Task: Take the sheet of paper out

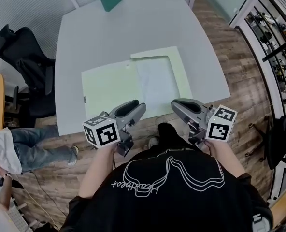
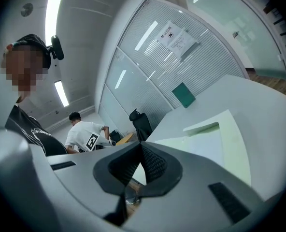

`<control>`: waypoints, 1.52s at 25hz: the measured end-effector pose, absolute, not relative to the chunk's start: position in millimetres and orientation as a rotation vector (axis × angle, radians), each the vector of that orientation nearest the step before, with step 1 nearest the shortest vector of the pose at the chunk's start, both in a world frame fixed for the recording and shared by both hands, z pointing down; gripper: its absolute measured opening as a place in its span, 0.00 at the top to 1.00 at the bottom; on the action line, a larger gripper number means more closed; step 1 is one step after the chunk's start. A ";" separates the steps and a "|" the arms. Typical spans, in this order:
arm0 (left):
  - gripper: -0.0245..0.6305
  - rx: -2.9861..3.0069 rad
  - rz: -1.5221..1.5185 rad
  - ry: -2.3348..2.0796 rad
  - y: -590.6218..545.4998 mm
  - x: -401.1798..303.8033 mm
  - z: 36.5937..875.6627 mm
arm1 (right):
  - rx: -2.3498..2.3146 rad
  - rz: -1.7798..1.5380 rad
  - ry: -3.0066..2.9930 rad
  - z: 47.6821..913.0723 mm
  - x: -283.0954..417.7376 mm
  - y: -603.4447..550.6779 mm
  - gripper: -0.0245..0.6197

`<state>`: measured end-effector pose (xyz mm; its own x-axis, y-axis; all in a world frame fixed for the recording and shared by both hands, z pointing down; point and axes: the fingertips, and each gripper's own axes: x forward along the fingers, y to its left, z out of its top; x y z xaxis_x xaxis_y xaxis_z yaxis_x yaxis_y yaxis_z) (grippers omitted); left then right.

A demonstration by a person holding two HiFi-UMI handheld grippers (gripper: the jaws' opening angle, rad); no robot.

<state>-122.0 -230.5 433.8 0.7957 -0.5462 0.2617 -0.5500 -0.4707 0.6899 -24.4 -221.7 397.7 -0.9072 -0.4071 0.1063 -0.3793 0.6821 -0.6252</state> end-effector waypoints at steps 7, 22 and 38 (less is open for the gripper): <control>0.70 2.077 0.014 -0.858 -283.6 -129.5 453.8 | -0.604 -1.113 2.833 408.4 -23.3 -279.3 0.95; 0.62 1.946 0.250 -0.971 -317.0 -137.4 553.4 | -0.584 -1.204 2.811 439.9 -6.1 -318.2 0.95; 0.62 1.765 0.308 -0.879 -366.6 -127.9 607.2 | -0.601 -1.314 2.763 457.5 14.6 -362.2 0.95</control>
<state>-127.9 -366.6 607.2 0.6926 -0.4095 0.5939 -0.6904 -0.1379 0.7101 14.6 -362.2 457.5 -0.9254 -0.3515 0.1417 -0.3318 0.5707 -0.7511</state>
